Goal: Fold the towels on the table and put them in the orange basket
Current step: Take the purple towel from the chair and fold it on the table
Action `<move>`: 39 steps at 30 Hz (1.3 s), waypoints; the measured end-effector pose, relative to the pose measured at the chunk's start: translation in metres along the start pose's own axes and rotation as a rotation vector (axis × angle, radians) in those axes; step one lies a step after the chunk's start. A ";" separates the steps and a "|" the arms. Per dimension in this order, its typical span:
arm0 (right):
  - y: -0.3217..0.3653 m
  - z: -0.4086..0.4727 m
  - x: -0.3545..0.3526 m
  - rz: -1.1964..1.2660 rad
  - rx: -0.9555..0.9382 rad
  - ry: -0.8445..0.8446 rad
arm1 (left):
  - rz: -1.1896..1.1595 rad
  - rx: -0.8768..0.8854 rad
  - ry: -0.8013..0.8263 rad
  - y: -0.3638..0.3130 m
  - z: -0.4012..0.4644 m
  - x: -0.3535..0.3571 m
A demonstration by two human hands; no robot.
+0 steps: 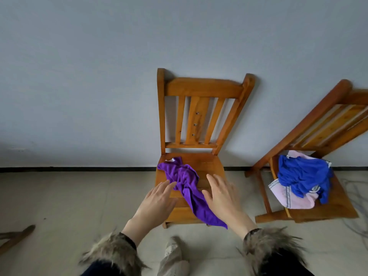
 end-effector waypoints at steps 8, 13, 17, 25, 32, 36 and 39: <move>-0.034 0.084 0.100 0.036 0.053 0.164 | 0.042 -0.022 0.267 0.052 0.084 0.103; -0.056 0.123 0.170 0.093 0.086 0.243 | 0.021 -0.088 0.355 0.084 0.116 0.173; -0.068 0.143 0.231 0.107 0.123 0.301 | -0.093 -0.184 0.339 0.103 0.144 0.217; -0.104 0.160 0.314 0.171 0.281 0.488 | -0.059 -0.090 0.308 0.113 0.173 0.266; -0.141 0.158 0.282 0.452 0.358 0.319 | -0.127 -0.066 0.147 0.104 0.173 0.228; -0.131 0.162 0.242 0.562 0.219 0.181 | -0.077 0.090 -0.078 0.073 0.223 0.183; -0.116 0.159 0.214 0.558 0.089 0.118 | 0.102 0.306 0.059 0.036 0.260 0.196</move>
Point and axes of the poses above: each hand's wrist, its own z-axis towards the middle knuckle, its own x-axis out of the palm, y = z × x, the point moved 10 cm from there along z, towards the middle knuckle, and after that the axes turned 5 degrees about x, right-handed, at the moved point
